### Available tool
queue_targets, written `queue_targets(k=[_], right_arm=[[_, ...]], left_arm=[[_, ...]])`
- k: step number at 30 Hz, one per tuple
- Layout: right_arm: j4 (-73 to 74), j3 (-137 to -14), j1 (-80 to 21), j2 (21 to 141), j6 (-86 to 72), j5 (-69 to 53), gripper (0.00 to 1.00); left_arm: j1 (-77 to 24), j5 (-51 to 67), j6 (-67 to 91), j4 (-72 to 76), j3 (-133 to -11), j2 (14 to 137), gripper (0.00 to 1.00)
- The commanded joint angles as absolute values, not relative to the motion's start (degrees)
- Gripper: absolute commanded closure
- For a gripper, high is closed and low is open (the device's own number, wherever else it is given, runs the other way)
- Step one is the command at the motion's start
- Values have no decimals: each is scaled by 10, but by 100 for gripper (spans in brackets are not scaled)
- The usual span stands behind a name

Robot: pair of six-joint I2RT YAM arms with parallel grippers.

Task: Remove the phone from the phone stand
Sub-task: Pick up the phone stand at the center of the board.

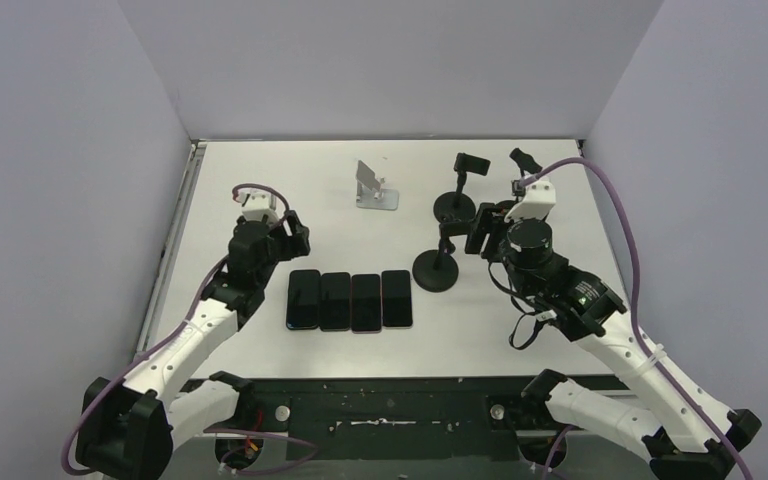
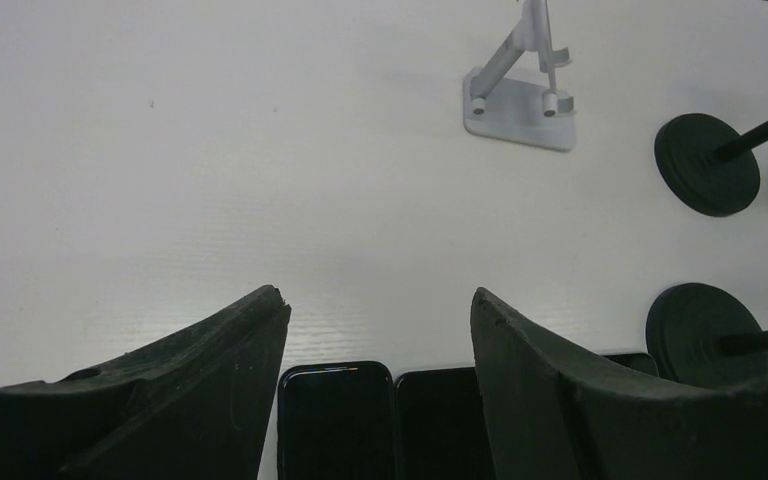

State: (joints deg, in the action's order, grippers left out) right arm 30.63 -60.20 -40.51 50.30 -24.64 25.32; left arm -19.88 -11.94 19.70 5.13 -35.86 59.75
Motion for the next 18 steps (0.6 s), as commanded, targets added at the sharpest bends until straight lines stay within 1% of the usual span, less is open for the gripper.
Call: queue_targets(k=[1,11,13,18], right_arm=[[303,-582,-400,504,-259,250,41],[258,-572,-373,532,-251,222,49],[254,-571,-366,535,-247,211,54],[252,-572,-360,536,-241,196,69]], left_arm=[[-217,-113,186,108,-351,575,36],[-240,-116,195,88,-359,595,36],[-244,-119,195,85,-360,598,36],[-254,-120,195,84,-362,603,36]])
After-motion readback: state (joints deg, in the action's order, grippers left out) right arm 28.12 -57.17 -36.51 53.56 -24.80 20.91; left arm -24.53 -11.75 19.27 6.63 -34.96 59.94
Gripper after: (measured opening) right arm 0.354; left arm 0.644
